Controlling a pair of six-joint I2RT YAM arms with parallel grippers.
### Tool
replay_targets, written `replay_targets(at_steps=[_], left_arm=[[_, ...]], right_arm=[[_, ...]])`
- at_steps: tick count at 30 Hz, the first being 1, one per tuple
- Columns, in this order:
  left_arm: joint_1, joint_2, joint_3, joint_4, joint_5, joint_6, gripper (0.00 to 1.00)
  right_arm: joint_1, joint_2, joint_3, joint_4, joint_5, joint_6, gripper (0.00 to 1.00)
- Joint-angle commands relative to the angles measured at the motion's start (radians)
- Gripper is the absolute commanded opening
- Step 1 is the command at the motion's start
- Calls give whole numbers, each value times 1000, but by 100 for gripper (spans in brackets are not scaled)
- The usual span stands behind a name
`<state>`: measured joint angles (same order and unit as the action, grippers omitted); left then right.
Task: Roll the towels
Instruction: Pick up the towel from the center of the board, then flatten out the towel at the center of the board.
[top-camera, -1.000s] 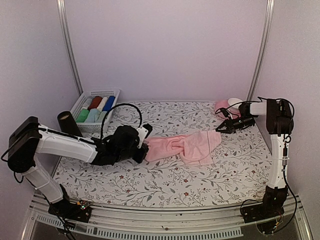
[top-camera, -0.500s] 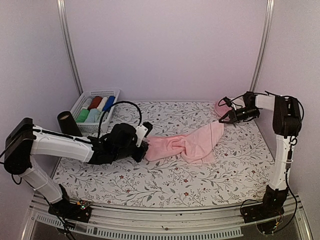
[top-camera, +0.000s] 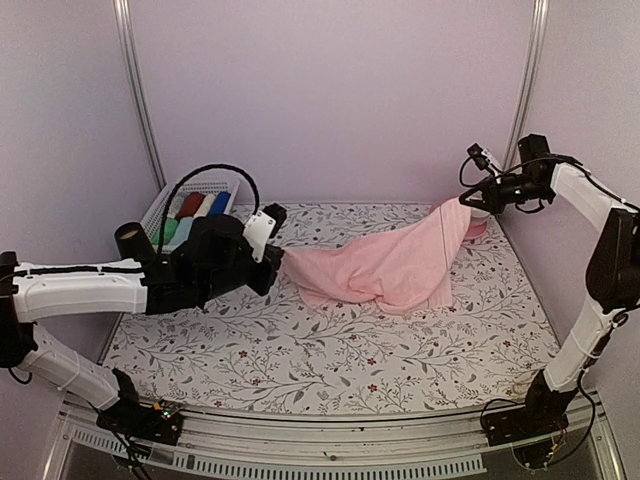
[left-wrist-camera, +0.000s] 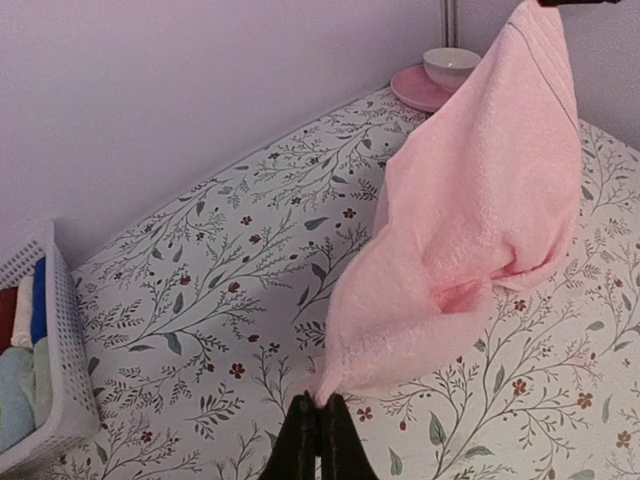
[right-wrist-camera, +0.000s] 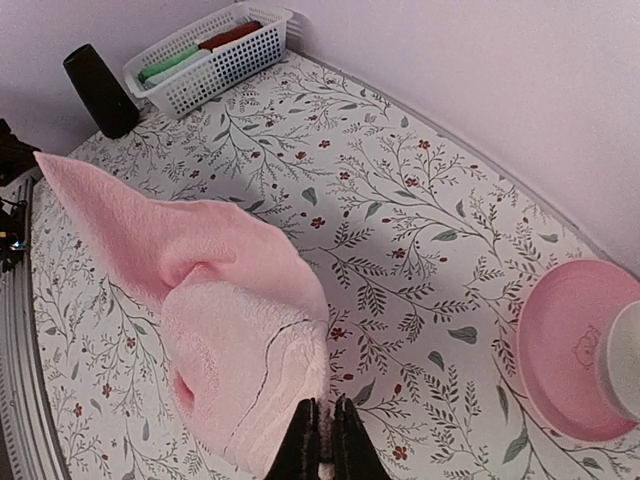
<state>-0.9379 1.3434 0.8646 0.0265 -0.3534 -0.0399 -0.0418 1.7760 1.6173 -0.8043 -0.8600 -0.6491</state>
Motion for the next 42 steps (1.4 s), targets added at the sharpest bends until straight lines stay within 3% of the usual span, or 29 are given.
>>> replay_targets(at_steps=[1, 9, 18, 22, 29, 37, 42], left_arm=[[-12, -92, 58, -51, -138, 61, 0], [-61, -326, 57, -69, -316, 131, 0], [-161, -465, 38, -126, -458, 124, 0], [-97, -349, 20, -136, -468, 91, 0], [203, 0, 98, -112, -133, 25, 0], [352, 545, 461, -95, -100, 145, 0], [406, 798, 687, -112, -108, 228, 0]], right_arm=[[-5, -220, -43, 0, 69, -110, 2], [-4, -646, -237, 146, 187, -114, 2], [-4, -894, -305, 136, 194, -77, 2], [-4, -791, -349, 171, 301, -13, 2], [-4, -420, -442, 310, 395, -10, 2], [-2, 52, -277, 426, 498, -15, 2], [0, 196, -140, 474, 568, 2, 2]])
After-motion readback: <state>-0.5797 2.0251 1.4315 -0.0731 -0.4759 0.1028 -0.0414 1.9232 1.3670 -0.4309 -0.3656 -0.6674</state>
